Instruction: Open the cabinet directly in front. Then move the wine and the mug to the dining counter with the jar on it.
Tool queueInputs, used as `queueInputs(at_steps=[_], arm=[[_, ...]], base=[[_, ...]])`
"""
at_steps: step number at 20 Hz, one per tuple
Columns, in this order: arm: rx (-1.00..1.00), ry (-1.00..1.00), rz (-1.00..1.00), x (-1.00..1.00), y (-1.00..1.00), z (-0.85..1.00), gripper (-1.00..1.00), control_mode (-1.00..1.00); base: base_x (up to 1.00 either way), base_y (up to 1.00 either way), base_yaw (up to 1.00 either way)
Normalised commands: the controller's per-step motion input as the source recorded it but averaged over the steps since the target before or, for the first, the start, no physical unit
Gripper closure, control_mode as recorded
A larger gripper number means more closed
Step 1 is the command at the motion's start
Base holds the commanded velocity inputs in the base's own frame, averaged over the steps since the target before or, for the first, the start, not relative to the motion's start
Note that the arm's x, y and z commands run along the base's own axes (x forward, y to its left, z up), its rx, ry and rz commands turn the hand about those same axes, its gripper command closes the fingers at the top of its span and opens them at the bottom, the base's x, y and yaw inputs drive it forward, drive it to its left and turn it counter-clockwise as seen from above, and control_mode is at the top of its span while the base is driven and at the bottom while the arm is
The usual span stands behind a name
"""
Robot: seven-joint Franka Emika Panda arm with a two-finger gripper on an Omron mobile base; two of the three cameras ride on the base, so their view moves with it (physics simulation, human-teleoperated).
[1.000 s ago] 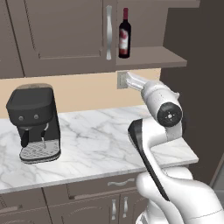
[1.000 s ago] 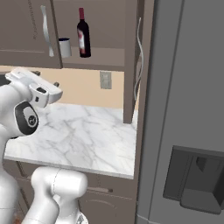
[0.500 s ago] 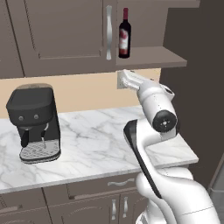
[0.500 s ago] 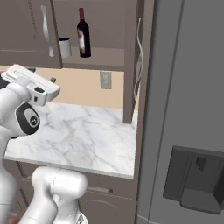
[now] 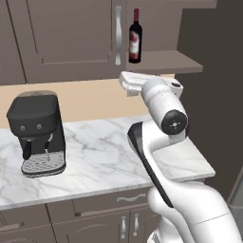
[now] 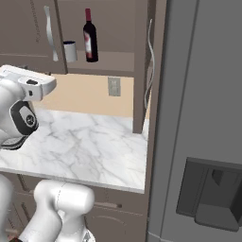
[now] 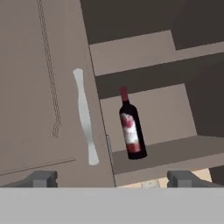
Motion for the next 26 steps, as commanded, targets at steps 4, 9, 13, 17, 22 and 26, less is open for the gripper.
queueInputs(at_steps=[4,9,13,17,22,26], arm=[[0.0,0.0,0.0,0.09,0.0,0.0,-1.0,-1.0],[0.0,0.0,0.0,0.35,0.18,0.23,-1.0,-1.0],[0.0,0.0,0.0,0.49,0.49,0.41,-1.0,-1.0],[0.0,0.04,0.0,0.69,0.39,0.37,-1.0,-1.0],[0.0,0.15,0.01,0.93,0.08,0.1,-1.0,-1.0],[0.0,0.18,0.03,0.96,0.0,0.0,-1.0,-1.0]], base=[[0.0,0.0,0.0],[0.0,0.0,0.0],[0.0,0.0,0.0],[0.0,0.0,0.0],[0.0,0.0,0.0],[0.0,0.0,0.0]])
